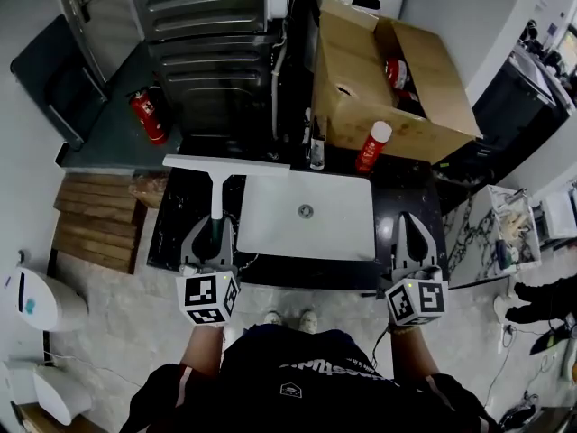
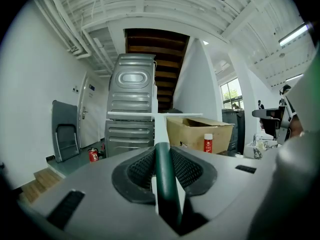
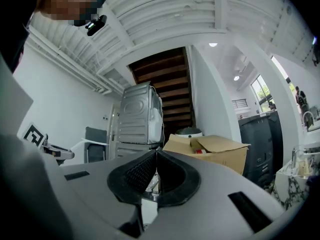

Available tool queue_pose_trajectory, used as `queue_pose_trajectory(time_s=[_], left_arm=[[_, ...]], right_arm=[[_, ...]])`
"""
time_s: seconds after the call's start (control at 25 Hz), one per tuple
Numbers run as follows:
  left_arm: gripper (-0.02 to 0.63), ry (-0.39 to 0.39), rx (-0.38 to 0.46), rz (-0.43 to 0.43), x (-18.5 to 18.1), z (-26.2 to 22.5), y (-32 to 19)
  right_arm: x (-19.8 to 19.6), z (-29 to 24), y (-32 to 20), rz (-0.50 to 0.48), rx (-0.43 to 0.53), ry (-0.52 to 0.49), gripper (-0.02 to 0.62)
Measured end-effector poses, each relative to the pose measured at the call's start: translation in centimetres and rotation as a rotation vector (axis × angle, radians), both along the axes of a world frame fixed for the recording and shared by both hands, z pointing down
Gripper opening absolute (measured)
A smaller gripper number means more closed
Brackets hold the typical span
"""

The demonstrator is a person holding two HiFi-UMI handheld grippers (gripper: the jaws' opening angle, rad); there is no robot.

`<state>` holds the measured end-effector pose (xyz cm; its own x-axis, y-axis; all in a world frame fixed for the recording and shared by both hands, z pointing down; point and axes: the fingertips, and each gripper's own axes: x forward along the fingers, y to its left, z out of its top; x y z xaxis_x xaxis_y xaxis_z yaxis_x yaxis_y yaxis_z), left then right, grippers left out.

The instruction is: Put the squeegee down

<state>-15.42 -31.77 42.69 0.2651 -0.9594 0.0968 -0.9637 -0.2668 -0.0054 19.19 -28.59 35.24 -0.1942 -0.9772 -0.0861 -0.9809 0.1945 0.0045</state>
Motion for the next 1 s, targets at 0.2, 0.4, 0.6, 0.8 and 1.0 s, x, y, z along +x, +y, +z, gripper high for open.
queue_pose_trajectory(time_s=[0.2,0.4,0.6,0.8,1.0], left_arm=[[0.098,-0.028,0.005,-0.029,1.2,-0.3,-1.8],[0.099,-0.046,0.003,-0.037,1.9,-0.3,-3.2],[0.098,-0.057,-0.032,-0.044,1.7,1.2,-3.6],[0.098,-0.062,-0.13,-0.057,0.3,5.3,-4.5],[0.099,-0.059,-0.35,-0.052,-2.0,12.3,-5.6]], right_arm=[[0.2,0.8,-1.9,-0.011,0.031,0.02,0.04],[0.8,1.7,-3.2,-0.026,0.009,-0.026,0.04],[0.7,2.1,-3.3,-0.04,0.0,-0.035,0.04],[-0.7,2.5,-3.1,-0.079,-0.009,-0.041,0.038],[-1.9,3.4,-2.8,-0.112,-0.036,-0.041,0.04]])
